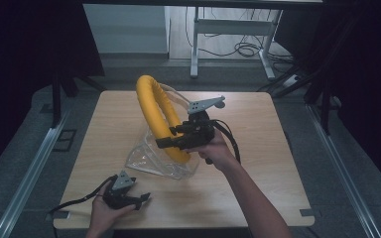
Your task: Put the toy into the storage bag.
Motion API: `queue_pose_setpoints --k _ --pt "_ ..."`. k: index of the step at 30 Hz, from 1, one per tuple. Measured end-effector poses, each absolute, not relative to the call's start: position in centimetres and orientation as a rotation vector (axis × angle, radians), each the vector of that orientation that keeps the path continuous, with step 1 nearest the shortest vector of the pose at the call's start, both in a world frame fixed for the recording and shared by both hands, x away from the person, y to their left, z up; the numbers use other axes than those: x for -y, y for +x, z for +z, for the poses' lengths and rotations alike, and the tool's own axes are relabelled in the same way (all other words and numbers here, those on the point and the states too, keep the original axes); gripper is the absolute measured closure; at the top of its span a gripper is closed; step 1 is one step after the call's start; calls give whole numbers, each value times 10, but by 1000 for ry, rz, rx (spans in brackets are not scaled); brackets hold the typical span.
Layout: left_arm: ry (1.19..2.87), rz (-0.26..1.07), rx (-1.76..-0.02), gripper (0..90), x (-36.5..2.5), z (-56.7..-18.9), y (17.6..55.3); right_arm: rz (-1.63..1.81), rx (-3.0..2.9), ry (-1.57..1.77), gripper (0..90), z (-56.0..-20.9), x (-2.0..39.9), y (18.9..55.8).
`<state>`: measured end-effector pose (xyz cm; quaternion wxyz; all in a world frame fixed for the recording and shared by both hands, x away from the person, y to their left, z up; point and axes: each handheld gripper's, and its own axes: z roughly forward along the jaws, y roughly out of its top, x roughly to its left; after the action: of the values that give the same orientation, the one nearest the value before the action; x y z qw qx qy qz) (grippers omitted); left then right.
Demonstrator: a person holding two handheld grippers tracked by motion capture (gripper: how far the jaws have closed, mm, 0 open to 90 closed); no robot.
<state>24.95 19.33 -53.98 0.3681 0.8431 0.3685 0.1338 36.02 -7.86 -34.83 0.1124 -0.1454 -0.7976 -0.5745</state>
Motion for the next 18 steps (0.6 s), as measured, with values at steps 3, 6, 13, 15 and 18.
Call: queue_pose_setpoints --k 3,6,13,15,18 --pt "2165 343 -946 207 -193 -540 249 -1672 2335 -440 503 -352 79 363" --pt "2164 343 -946 207 -193 -540 249 -1662 2332 -448 501 -356 79 366" --pt "2168 341 -945 207 -193 -540 250 -1602 2404 -535 482 -372 80 376" --pt "2168 341 -945 207 -193 -541 250 -1616 2383 -566 480 -374 82 379" --pt "2168 342 -945 207 -193 -540 250 -1620 2388 -559 473 -375 82 380"
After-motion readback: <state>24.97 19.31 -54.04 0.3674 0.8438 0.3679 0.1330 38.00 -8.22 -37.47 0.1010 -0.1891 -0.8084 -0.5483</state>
